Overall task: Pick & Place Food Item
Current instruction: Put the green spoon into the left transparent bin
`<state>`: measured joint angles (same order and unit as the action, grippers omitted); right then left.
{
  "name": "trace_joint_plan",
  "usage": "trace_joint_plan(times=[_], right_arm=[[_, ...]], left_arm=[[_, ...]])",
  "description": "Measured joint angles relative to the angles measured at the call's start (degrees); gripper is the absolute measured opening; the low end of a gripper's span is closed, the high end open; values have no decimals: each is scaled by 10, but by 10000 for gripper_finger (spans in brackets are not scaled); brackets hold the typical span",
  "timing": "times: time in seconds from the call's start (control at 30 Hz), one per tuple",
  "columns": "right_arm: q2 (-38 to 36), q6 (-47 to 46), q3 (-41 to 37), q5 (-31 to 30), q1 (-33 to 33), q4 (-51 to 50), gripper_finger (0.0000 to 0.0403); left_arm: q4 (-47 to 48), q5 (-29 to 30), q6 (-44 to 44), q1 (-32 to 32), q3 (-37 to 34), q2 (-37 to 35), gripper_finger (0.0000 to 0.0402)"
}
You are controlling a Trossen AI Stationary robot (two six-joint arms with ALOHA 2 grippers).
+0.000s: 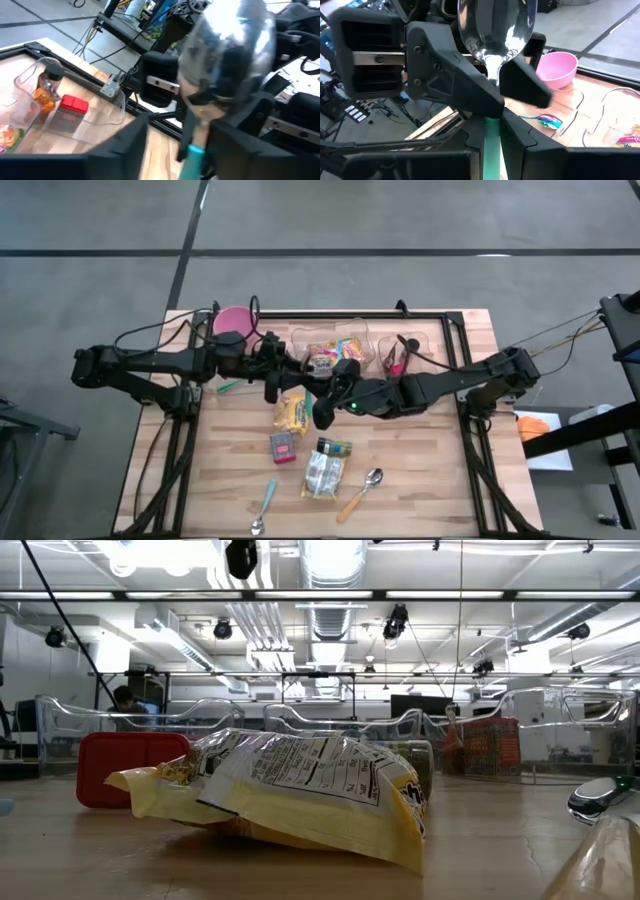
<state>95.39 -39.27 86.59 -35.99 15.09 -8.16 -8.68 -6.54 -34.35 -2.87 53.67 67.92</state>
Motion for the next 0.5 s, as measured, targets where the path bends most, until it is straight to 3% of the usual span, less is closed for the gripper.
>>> trace_joint_plan(times=[0.17,0.2,0.5], right_arm=[[1,-2,0,-2,-1,0,29],[2,-3,0,-3,-1,0,29],[3,-3,0,0,0,0,29]], left_arm=[[-20,-13,-2,0,0,0,38],[-21,-13,-4,0,0,0,24],[-23,-20,-11,0,0,0,22]])
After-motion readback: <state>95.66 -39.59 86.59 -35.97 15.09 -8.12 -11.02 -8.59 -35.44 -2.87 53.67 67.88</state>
